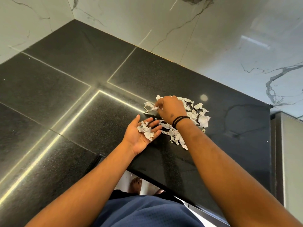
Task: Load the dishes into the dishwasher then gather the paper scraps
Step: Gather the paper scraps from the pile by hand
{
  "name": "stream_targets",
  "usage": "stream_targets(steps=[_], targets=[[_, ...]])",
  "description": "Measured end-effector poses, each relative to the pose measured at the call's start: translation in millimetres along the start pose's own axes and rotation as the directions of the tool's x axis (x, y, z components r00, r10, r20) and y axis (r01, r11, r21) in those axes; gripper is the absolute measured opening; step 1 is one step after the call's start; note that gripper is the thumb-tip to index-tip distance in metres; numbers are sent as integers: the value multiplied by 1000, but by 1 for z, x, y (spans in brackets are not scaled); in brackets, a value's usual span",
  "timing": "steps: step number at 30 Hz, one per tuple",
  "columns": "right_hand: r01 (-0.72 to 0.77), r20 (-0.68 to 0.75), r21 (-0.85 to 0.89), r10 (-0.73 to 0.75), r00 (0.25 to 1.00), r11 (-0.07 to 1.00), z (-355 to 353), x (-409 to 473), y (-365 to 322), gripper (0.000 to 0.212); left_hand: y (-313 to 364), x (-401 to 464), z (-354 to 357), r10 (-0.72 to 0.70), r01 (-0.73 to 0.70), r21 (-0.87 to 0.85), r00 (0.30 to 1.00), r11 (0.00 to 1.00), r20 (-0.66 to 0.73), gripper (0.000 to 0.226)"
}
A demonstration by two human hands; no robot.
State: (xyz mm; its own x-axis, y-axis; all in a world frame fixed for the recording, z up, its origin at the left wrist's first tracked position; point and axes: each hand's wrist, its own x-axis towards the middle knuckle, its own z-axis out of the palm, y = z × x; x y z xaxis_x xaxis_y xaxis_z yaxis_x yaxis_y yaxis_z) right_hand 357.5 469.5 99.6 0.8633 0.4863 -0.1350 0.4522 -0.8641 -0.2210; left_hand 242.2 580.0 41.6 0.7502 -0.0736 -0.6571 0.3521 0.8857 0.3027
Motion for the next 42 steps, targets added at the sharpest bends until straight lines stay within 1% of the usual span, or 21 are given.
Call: stream_targets(steps=[2, 4, 6, 7, 10, 12, 16, 19, 23, 27, 29, 32, 34, 35, 37, 38, 39, 40, 42], targets=[[-8, 2, 82, 8, 1000, 997, -7, -9, -2, 22, 0, 1, 1, -2, 2, -16, 1000, 1000, 11, 60], [19, 88, 127, -30, 996, 992, -14, -21, -9, 20, 1, 2, 1, -9, 10, -35, 1000, 999, 30, 65], [66, 176, 104, -83, 981, 992, -16, -30, -17, 19, 1, 3, 0, -21, 24, -56, 998, 998, 56, 67], [82, 178, 90, -97, 979, 993, -15, -31, -20, 21, 2, 3, -1, -23, 27, -66, 998, 997, 61, 65], [65, 100, 127, -78, 992, 990, -8, -20, -23, 34, 1, 3, -1, -18, 22, -72, 998, 997, 63, 54], [52, 78, 130, -62, 995, 990, -3, -2, -24, 34, 0, 2, -2, -14, 17, -67, 998, 998, 56, 47], [76, 146, 23, -79, 986, 997, 6, 29, -32, 39, -1, 2, -4, 6, -4, -45, 999, 999, 50, 43], [101, 199, -110, -78, 977, 989, 13, 38, -35, 32, -2, 2, -5, 5, -3, -31, 999, 1000, 53, 45], [69, 148, -162, -45, 988, 984, 24, 39, -40, 17, -3, 1, -6, 0, 1, -24, 999, 1000, 48, 45], [49, 121, -166, -29, 992, 985, 26, 34, -37, 13, -2, 1, -4, -9, 10, -19, 999, 1000, 51, 46], [4, 99, -87, 4, 995, 996, 20, 31, -32, 13, -1, 1, -3, -6, 7, -16, 999, 1000, 45, 49], [-57, 42, 152, 51, 998, 987, 3, 13, -28, 11, 0, 2, -1, -12, 13, -27, 999, 1000, 39, 53], [-39, 39, 303, 29, 999, 952, -5, -10, -27, 6, 1, 4, -1, -17, 19, -41, 999, 999, 30, 52], [-27, 58, 352, 7, 998, 936, -6, -23, -27, 5, 2, 4, -1, -17, 19, -51, 999, 999, 30, 52], [20, 102, 389, -65, 993, 921, -5, -45, -28, 11, 5, 6, 0, -15, 17, -68, 999, 998, 40, 56], [53, 98, 399, -100, 990, 916, -3, -50, -27, 17, 5, 6, 0, -13, 15, -75, 999, 997, 38, 56], [81, 63, 417, -117, 991, 905, -1, -52, -26, 21, 6, 6, 1, -10, 13, -81, 999, 997, 33, 55], [92, -1, 433, -102, 995, 897, 0, -49, -24, 23, 5, 6, 2, -3, 5, -84, 1000, 996, 22, 51], [78, -158, 418, -12, 987, 905, 0, -33, -19, 26, 4, 5, 3, 2, -2, -82, 1000, 997, 0, 45]])
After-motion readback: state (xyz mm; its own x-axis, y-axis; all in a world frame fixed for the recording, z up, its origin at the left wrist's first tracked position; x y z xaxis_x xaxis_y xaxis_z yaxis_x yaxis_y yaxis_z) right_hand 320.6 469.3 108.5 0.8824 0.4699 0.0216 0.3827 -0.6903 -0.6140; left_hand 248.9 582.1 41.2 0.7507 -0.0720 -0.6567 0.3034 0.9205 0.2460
